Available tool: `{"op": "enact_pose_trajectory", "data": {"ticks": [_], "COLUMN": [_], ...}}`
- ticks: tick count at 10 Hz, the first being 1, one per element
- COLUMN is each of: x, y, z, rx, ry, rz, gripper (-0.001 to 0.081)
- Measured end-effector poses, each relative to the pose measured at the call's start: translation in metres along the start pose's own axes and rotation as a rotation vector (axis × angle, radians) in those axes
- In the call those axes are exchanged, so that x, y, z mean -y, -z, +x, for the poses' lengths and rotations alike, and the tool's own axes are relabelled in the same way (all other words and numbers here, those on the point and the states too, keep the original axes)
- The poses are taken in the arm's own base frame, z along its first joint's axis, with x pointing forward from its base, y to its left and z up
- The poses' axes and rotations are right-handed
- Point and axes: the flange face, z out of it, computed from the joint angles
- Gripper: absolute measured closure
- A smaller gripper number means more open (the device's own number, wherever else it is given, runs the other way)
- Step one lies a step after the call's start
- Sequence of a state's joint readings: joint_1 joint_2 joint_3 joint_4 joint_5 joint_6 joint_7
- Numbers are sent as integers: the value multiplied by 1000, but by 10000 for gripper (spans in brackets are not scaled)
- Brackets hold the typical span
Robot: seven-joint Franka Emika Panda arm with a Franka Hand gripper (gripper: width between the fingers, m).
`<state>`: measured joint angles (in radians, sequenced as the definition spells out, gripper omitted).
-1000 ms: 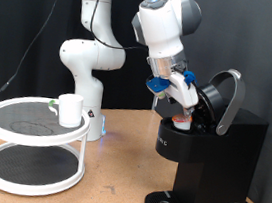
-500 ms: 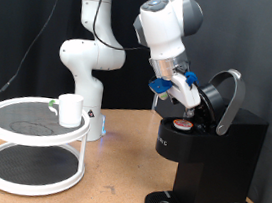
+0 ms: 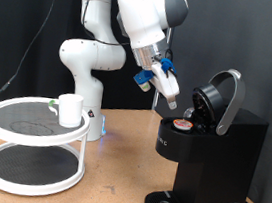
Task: Make a cup of coffee with the keurig machine
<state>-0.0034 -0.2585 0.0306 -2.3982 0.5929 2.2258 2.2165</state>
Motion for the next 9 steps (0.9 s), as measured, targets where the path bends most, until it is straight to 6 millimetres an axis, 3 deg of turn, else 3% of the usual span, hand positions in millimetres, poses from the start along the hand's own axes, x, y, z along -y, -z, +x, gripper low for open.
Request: {"op": "enact_pose_trajectory", "data": {"ticks": [3, 9], "x": [3, 4], "y": [14, 103], "z": [-1, -27], "rx": [73, 222], "ry": [-15, 5], "rz": [-22, -31], "gripper": [72, 72]}}
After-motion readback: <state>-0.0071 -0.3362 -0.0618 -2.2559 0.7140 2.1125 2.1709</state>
